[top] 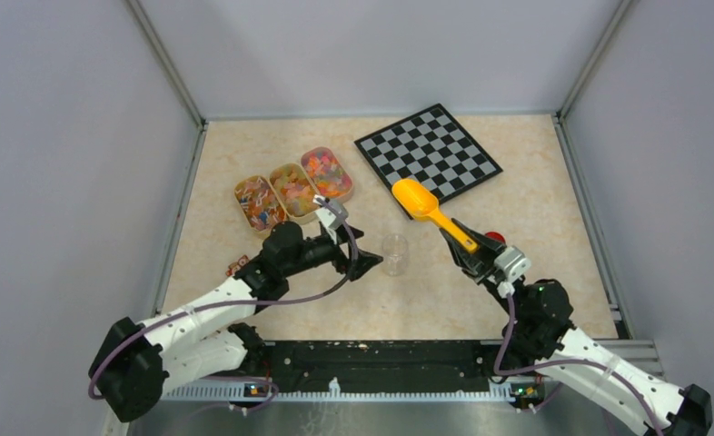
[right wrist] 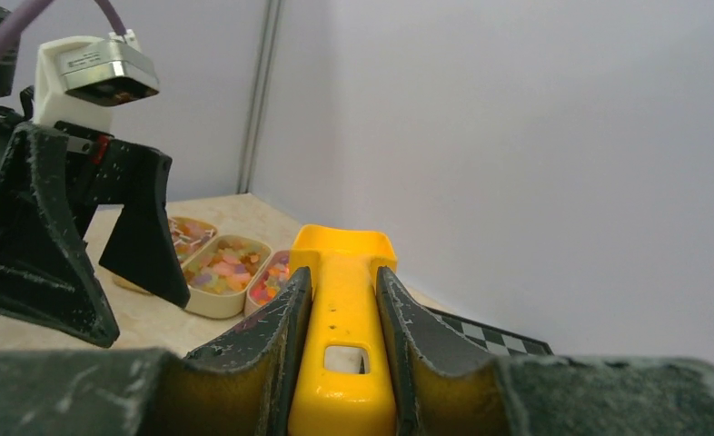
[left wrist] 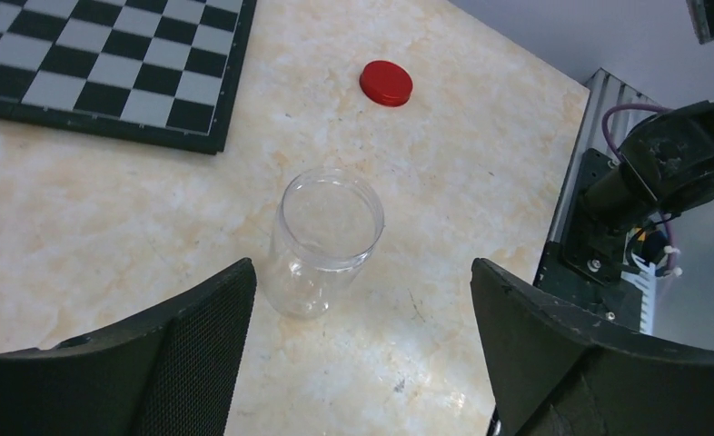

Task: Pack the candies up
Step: Move the packing bottle to the center of the board.

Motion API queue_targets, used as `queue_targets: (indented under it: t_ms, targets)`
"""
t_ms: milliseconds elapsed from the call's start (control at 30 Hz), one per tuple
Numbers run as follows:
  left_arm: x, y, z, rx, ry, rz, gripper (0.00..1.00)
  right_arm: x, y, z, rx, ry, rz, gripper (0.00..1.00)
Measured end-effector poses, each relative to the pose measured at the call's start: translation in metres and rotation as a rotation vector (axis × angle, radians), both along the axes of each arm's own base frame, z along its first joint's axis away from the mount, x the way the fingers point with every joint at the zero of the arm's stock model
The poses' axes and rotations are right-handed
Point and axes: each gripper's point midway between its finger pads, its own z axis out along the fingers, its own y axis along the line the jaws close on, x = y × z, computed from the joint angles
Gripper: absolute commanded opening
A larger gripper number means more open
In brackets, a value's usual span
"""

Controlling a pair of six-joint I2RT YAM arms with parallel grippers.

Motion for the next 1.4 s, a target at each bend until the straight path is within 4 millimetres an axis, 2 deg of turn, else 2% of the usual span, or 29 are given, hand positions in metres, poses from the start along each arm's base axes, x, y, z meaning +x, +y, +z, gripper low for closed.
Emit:
queue_targets:
  t_ms: [133, 300, 400, 733, 1133, 1333, 1400]
  targets:
    - [-0.004, -0.02, -0.001, 0.005, -0.13, -0.007, 0.99, 0.002, -0.003, -0.001, 0.006, 0.011, -0.016, 0.0]
    - [-0.007, -0.039, -0.028, 0.076, -0.203, 0.0, 0.99, 0.002, -0.006, -0.001, 0.011, 0.017, -0.025, 0.0]
    - [0.002, -0.042, -0.041, 0.121, -0.228, 0.037, 0.99, 0.001, -0.009, 0.002, 0.023, 0.012, -0.033, 0.0]
    - [0.025, -0.048, -0.063, 0.18, -0.255, 0.126, 0.99, -0.001, -0.013, 0.011, 0.046, -0.004, -0.036, 0.0]
    - [0.039, -0.067, -0.067, 0.174, -0.292, 0.122, 0.9, -0.002, -0.013, 0.012, 0.049, -0.006, -0.036, 0.0]
    - [0.041, -0.068, -0.067, 0.178, -0.307, 0.123, 0.74, -0.002, -0.013, 0.012, 0.048, -0.006, -0.034, 0.0]
    - [0.042, -0.069, -0.065, 0.181, -0.306, 0.13, 0.72, -0.002, -0.012, 0.012, 0.047, -0.008, -0.03, 0.0]
